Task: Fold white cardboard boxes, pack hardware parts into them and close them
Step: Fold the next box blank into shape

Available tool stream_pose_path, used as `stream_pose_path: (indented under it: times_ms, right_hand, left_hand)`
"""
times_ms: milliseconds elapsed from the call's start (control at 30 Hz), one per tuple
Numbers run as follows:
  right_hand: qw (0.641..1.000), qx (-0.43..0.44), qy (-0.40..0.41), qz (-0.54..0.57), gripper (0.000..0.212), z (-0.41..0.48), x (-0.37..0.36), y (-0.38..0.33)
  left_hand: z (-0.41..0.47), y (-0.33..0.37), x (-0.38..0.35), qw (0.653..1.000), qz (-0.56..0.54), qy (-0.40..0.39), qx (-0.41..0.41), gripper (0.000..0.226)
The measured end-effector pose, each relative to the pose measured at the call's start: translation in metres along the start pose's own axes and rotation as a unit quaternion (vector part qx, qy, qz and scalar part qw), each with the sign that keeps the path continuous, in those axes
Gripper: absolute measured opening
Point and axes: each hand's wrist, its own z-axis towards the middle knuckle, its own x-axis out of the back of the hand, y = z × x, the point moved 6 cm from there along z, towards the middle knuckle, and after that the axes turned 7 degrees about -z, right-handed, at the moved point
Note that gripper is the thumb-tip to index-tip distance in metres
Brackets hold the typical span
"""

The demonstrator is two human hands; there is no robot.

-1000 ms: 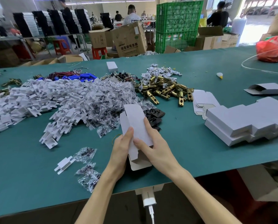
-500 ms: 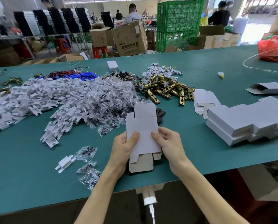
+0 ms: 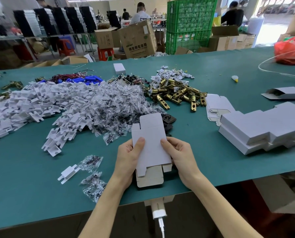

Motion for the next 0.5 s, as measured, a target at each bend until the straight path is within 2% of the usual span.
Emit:
stream_pose_path:
  times_ms: [67, 200, 500]
  right_hand:
    - [1.000, 0.009, 0.008, -0.008, 0.020, -0.0005, 0.0000, -0.0010]
    - [0.999, 0.017, 0.024, -0.017, 0.042, -0.0002, 0.0011, -0.0019]
    - [0.999, 0.029, 0.029, -0.035, 0.043, -0.0007, 0.0014, -0.0024]
  left_hand:
    - [-0.0003, -0.0004, -0.0012, 1.000, 0.008, 0.002, 0.004, 0.030]
    - [-0.0007, -0.0007, -0.0018, 1.000, 0.024, 0.010, 0.005, 0.032]
    - [-0.0008, -0.0001, -0.0012, 0.999, 0.044, 0.000, -0.007, 0.022]
